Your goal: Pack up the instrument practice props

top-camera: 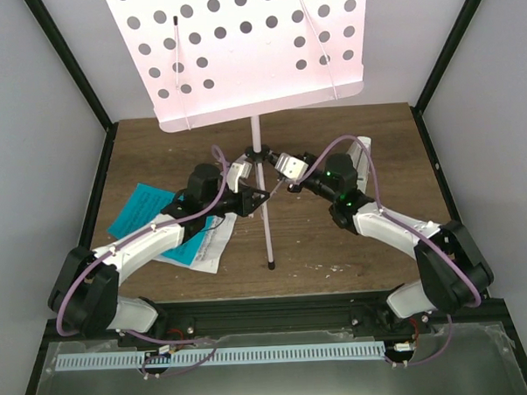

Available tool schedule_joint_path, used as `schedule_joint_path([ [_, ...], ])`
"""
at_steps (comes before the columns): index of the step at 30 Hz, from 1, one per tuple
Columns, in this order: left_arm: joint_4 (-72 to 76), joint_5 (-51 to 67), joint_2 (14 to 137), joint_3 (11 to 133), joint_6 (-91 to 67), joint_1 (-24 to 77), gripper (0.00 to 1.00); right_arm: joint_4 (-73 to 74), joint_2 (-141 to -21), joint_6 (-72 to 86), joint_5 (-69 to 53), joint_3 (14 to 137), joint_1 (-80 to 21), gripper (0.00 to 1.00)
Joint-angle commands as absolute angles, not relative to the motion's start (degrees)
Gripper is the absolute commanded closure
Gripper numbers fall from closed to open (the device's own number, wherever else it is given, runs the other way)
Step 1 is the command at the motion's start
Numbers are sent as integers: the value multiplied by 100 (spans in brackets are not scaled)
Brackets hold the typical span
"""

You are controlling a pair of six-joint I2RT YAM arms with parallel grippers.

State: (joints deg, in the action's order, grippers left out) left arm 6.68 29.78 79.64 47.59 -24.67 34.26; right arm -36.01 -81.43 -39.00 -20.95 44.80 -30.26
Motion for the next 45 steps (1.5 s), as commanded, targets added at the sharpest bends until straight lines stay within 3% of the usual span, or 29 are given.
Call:
schedule_joint_path([
  [1,485,3248,7833,4792,-2829,3444,96,-4475,-7737,-3925,-1651,4489,-2909,70],
  [8,574,3222,7794,4663,-2836,3440,96,-4434,-6696,-1209,-2224,3807,-2881,24],
  [11,550,3172,7753,4614,-2769,3439,96,-4457,-6439,927,-1955,3502,-2841,5],
  [18,250,2842,7733,4535,-2527,3443,96,-3137,-6722,5097,-2801,4160,-2797,11],
  [24,351,2863,7712,4482,-2602,3445,96,-3892,-7137,7423,-3274,4036,-2800,1],
  [32,377,2878,7708,4465,-2627,3440,96,-3529,-7478,8011,-3158,4301,-2795,6],
  [45,422,2897,7708,4465,-2672,3444,97,-3485,-7797,8112,-2958,4596,-2805,28],
])
